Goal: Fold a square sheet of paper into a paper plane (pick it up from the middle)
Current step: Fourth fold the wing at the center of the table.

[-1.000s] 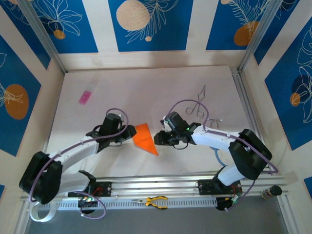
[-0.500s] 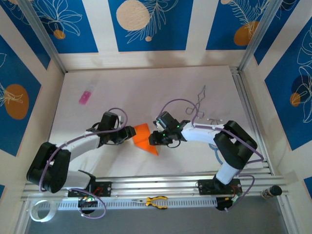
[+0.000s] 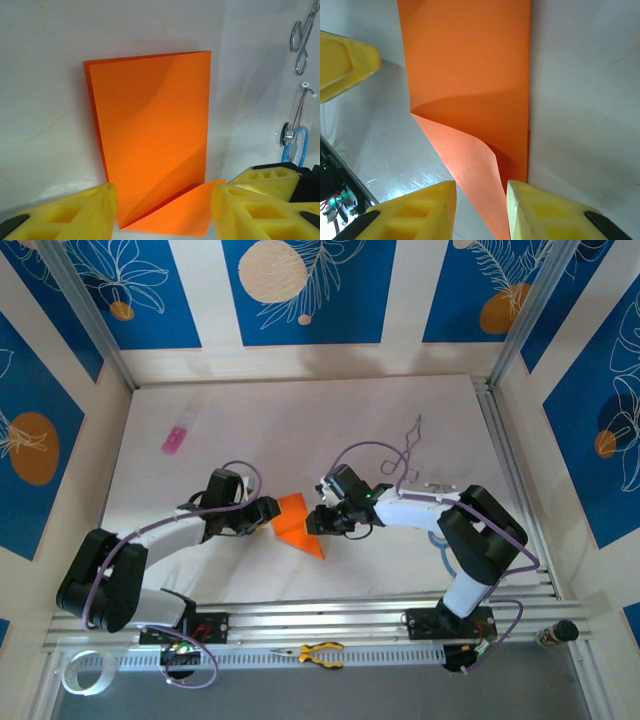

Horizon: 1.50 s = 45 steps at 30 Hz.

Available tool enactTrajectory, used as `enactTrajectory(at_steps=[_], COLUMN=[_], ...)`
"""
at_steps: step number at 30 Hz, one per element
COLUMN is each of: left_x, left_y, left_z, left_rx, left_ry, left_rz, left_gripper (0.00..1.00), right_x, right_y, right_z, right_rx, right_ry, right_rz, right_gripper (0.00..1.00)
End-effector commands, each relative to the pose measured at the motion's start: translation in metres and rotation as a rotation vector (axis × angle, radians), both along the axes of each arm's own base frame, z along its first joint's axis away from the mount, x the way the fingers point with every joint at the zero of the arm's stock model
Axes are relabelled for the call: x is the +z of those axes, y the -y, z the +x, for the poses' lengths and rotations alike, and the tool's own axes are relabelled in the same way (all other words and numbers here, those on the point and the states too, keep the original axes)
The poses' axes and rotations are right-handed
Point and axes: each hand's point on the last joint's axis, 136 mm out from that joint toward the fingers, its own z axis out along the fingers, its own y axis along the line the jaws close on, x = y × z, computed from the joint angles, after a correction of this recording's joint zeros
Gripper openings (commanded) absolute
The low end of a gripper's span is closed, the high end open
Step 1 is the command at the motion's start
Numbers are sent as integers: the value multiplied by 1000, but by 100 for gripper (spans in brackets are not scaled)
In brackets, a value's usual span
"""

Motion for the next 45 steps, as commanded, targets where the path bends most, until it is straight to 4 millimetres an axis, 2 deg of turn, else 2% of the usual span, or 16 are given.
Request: enactTrajectory(at_steps=[1, 9, 17, 22, 32, 45], left_x=[-4, -7, -7, -6, -1, -1], left_y=[-3, -2, -1, 2, 13, 22], left_z=[-5, -6, -5, -3, 8, 17], left_rx=[13, 17, 14, 9, -7, -6], left_ry=[-22, -33, -38, -39, -37, -44], left_rz=[-14, -29, -32, -36, -91, -146], left_gripper=[53, 54, 54, 53, 53, 54], right_x=[1, -4, -1, 6, 26, 35], right_y=[-9, -10, -6, -6, -6, 0], right_z=[-2, 0, 1, 2, 3, 1], right_rx=[45, 55, 52, 43, 38, 44], right_ry=[-17, -22, -21, -27, -44, -47], right_rz=[33, 17, 29, 99, 286, 375], right_gripper=[33, 29, 13, 7, 3, 2])
